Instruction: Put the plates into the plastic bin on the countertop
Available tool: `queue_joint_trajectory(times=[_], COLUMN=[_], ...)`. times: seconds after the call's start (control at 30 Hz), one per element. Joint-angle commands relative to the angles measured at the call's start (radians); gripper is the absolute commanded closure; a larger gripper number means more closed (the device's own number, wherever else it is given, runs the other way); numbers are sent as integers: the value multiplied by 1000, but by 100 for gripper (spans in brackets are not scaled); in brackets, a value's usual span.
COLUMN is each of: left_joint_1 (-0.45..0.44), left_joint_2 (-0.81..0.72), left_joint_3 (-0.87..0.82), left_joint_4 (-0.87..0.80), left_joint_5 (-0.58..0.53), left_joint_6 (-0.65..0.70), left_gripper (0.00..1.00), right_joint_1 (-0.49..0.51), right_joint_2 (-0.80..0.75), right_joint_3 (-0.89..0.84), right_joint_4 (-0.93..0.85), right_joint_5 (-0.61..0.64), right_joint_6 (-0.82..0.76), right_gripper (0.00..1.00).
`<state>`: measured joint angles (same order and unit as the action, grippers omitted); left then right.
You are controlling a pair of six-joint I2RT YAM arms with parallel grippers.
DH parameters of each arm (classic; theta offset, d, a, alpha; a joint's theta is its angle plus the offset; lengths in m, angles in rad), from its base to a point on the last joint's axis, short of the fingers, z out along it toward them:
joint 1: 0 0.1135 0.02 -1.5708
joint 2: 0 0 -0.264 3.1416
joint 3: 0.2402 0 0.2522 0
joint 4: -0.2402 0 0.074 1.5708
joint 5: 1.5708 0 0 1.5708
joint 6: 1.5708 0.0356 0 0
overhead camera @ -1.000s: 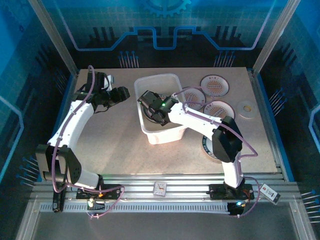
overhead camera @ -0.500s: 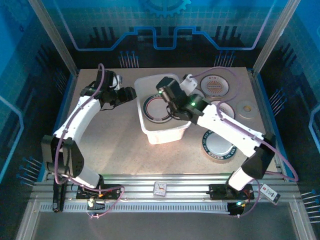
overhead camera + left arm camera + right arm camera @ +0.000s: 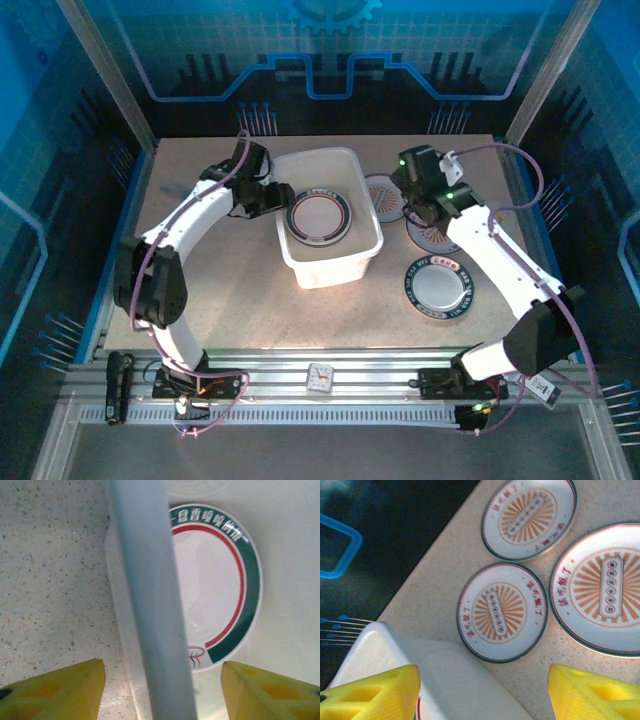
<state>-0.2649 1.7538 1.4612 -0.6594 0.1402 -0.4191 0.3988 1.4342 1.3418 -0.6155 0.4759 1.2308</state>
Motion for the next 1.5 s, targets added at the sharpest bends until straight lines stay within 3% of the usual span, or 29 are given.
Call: queue_joint_trajectory(times=[0.0, 0.13, 0.33, 0.47, 0.6, 0.7, 0.83, 1.07, 1.47], left_joint_1=[-4, 1, 29, 51, 73, 82, 84, 85, 88], left_joint_2=[36, 56, 24, -12, -58, -89, -129, -156, -216], left_joint_3=[42, 53, 14, -14, -54, -84, -133, -165, -145], left_joint_4=[-35, -45, -22, -15, -11, -2, 14, 20, 21], left_joint_5=[-19, -19, -11, -6, -10, -14, -15, -5, -27], left_joint_6=[-7, -11, -46, -52, -57, -60, -77, -75, -31], left_gripper=[39, 46, 61, 66, 70, 71, 72, 71, 44], right_joint_1=[-71, -99, -113, -110, -94, -87, -79, -66, -58], right_joint_2=[45, 115, 244, 333, 380, 401, 407, 445, 567], right_joint_3=[-42, -50, -16, 32, 40, 44, 36, 64, 168], right_joint_4=[-2, 3, 19, 3, 12, 1, -17, -42, -99], right_joint_5=[-187, -251, -359, -398, -394, -375, -317, -234, -200], right_joint_6=[-21, -21, -10, 26, 82, 107, 177, 251, 301], right_gripper=[34, 39, 39, 40, 42, 49, 48, 49, 50])
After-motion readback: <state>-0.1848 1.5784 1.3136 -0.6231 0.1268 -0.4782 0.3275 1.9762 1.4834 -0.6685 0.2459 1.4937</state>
